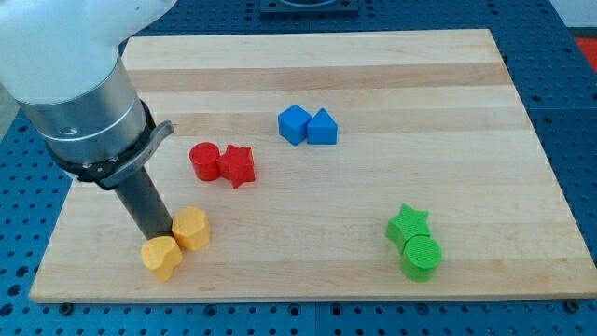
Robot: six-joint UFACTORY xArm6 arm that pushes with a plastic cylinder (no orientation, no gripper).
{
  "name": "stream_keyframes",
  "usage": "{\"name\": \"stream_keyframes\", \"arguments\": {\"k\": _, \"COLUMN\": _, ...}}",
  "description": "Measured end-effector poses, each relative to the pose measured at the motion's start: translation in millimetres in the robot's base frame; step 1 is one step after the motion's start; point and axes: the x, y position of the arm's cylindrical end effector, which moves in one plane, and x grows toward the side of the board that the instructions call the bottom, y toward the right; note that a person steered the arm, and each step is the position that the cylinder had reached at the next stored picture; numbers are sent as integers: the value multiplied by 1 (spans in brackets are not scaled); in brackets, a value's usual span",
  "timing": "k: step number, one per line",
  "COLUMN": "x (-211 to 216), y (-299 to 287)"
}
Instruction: Push yellow heart towards green circle
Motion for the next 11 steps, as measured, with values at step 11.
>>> {"name": "stream_keyframes", "arguments": {"k": 11, "x": 13, "y": 152}}
